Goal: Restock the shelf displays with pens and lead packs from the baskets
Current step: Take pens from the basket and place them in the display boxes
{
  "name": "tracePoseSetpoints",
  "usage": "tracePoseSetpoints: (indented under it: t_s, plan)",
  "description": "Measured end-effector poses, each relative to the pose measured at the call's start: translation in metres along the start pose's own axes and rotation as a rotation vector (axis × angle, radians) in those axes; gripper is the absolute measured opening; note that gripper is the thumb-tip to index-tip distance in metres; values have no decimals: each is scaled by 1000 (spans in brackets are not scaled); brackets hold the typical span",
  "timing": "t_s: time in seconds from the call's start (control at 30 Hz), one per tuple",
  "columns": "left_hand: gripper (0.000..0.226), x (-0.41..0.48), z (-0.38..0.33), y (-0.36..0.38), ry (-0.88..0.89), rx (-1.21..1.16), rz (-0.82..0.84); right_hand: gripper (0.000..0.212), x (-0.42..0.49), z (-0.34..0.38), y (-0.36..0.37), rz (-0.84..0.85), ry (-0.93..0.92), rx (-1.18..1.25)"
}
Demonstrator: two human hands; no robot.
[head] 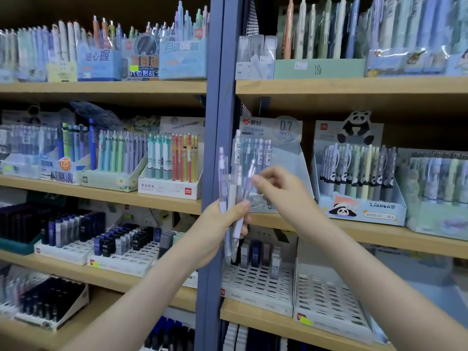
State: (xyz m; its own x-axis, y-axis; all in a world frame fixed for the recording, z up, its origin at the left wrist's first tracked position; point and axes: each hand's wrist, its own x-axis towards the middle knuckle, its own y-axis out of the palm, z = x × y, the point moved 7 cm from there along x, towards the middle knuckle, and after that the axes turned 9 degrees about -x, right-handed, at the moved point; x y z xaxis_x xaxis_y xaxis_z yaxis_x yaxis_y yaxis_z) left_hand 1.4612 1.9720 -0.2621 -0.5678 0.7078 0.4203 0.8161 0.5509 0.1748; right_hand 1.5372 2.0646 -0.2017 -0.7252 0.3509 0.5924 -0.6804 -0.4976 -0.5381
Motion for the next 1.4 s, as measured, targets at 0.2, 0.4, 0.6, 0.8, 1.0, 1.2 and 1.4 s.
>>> tracePoseSetpoints:
  t_s: [0.2, 0.4, 0.6, 0.8, 1.0, 1.2, 1.4]
  plan:
    - [31, -4, 3, 17, 8, 0, 36, 25, -13, -19, 15, 157, 140, 318]
    - [26, 0, 5, 8, -24, 53, -53, 19, -7, -33, -8, 49, 199, 456]
    - [18, 3, 1, 1, -17, -29, -102, 13, 2, -41, -35, 25, 194, 667]
    - [18, 7, 5, 6, -32, 10, -73, 16, 2, -36, -33, 146, 135, 648]
    - [17, 10, 5, 4, -14, 19, -101, 7, 11, -36, -42, 52, 59, 478]
    - [15, 16, -3, -10, 33, -74, -176, 11, 40, -44, -65, -152, 13, 259]
    - [15, 24, -5, -9, 49, -67, -164, 10, 72, -53, -63, -171, 63, -40]
